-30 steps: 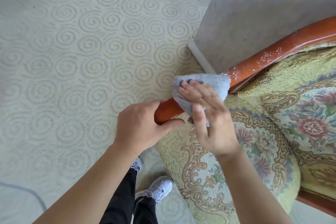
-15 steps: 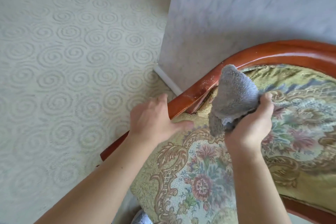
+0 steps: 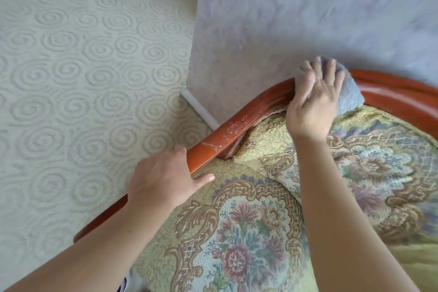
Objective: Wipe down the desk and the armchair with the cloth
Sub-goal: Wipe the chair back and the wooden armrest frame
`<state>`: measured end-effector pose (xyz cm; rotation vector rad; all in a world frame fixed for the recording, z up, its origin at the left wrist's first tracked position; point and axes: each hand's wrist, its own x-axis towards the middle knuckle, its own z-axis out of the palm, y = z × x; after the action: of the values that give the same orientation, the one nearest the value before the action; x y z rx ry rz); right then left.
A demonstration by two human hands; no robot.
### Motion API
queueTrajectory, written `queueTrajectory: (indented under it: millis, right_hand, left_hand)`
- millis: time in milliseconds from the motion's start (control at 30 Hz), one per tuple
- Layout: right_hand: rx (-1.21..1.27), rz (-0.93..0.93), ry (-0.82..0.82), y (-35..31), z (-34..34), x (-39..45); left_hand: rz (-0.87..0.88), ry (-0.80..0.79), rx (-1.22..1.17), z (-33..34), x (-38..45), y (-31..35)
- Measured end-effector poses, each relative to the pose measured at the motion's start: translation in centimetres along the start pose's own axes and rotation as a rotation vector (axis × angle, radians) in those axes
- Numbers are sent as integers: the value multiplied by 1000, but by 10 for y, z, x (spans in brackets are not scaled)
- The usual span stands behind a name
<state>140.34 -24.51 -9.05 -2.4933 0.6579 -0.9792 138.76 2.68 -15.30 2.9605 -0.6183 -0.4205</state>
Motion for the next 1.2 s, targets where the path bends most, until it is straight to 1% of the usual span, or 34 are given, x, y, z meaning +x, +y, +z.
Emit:
queueTrajectory:
  millis: [33,67,200,333,433,500,567,633,667,767,833,933,967,1033,1067,1133,1200]
  right_hand:
    - [-84,-62,-89,-6,9,-6]
    - [-113,-100,-139,-11,17,-11]
    - [-62,-227,-260,-21,32,-53]
    - [224,-137,-429,-45,34,-119]
    - [307,-142,-532,-55,30,-155]
    - [271,-207,-587,-53,26,-157]
    - [143,-392,-622,-44,20,-139]
    - [-33,-539,-611,-30,13,-111]
    - [-116,-550,-581,-22,11,-94]
    - [-270,-439,-393,-1,6,-38]
    - [-322,-364,-283,7,6,-9]
    - [-302,-244,-212,0,13,-3]
    - [-253,-205,-216,-8,16,-11]
    - [-73,-137,-263,-28,20,-37]
    - [49,-95,-313,-38,21,-53]
    - [279,-25,-472,-61,20,-91]
    - [416,-92,-596,-76,19,-127]
  left_hand:
    - [2,6,8,0,1,1]
    - [1,10,11,1,1,1]
    - [4,25,-9,4,2,-1]
    - [-19,40,-51,3,2,-2]
    - [-32,60,-91,2,2,-1]
    - [-41,57,-96,2,2,-1]
    - [-43,28,-106,3,1,-2]
    - [-26,4,-113,3,-1,-1]
    - [-15,8,-98,1,-1,0]
    - [-16,37,-66,-6,-3,3]
    - [-23,32,-61,-7,-3,3]
    - [-43,25,-65,-5,-3,2]
    - [-45,23,-69,-5,-3,2]
    - [-46,28,-69,-5,-4,3]
    - [-47,31,-64,-5,-3,4]
    - [-67,12,-61,-6,-2,3]
    - [-95,-30,-102,-7,-4,3]
